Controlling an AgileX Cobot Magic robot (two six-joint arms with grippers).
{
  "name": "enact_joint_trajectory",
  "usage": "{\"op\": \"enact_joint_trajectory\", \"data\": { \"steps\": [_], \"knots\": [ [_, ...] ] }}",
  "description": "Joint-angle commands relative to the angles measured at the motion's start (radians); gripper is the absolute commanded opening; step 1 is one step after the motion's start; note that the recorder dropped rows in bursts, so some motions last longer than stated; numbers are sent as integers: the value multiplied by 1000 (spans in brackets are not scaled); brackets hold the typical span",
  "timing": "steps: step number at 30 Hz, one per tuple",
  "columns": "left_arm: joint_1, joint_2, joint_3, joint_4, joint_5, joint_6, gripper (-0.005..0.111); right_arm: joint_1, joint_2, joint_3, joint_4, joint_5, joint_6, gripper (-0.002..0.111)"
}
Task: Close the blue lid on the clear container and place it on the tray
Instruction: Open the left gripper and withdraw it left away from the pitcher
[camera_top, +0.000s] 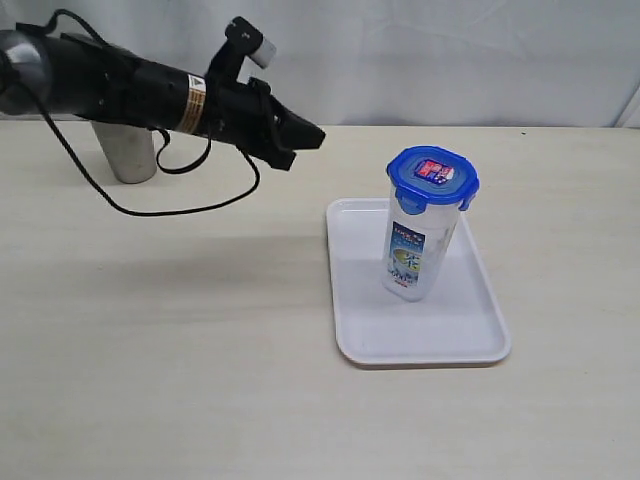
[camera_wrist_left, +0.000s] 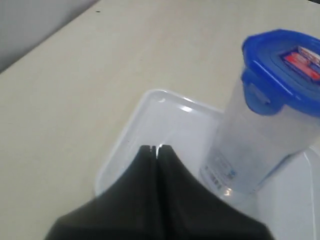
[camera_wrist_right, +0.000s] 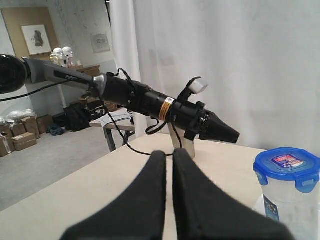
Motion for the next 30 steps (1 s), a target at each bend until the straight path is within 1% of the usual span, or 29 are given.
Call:
{"op": "enact_joint_trajectory", "data": {
  "steps": [1, 4, 6, 8, 12, 14, 15, 16, 17, 19, 22, 26, 28, 30],
  "knots": [
    [2, -120, 74, -3, 199, -53, 0, -3, -2, 4, 9, -11, 3, 5],
    [2, -203, 137, -3, 270, -53, 0, -3, -2, 4, 9, -12, 29, 5],
    [2, -262, 187, -3, 311, -53, 0, -3, -2, 4, 9, -9, 79, 5],
    [2, -317, 227, -8, 329, -53, 0, -3, -2, 4, 9, -9, 92, 5],
    [2, -422, 319, -91, 366, -24, 0, -3, -2, 4, 9, -9, 92, 5],
    [2, -475, 370, -178, 366, 39, 0, -3, -2, 4, 9, -9, 92, 5],
    [2, -536, 429, -286, 366, 135, 0, -3, -2, 4, 9, -9, 92, 5],
    [2, -569, 466, -350, 364, 189, 0, -3, -2, 4, 9, -9, 92, 5],
    [2, -630, 536, -472, 358, 289, 0, -3, -2, 4, 9, -9, 92, 5],
    [2, -729, 647, -600, 351, 399, 0, -3, -2, 4, 9, -9, 92, 5],
    [2, -894, 782, -615, 349, 404, 0, -3, -2, 4, 9, -9, 92, 5],
    [2, -1127, 933, -615, 349, 401, 0, -3, -2, 4, 9, -7, 92, 5],
    [2, -1216, 970, -615, 349, 401, 0, -3, -2, 4, 9, -7, 92, 5],
    [2, -1286, 970, -612, 349, 401, 0, -3, -2, 4, 9, -7, 92, 5]
  ]
}}
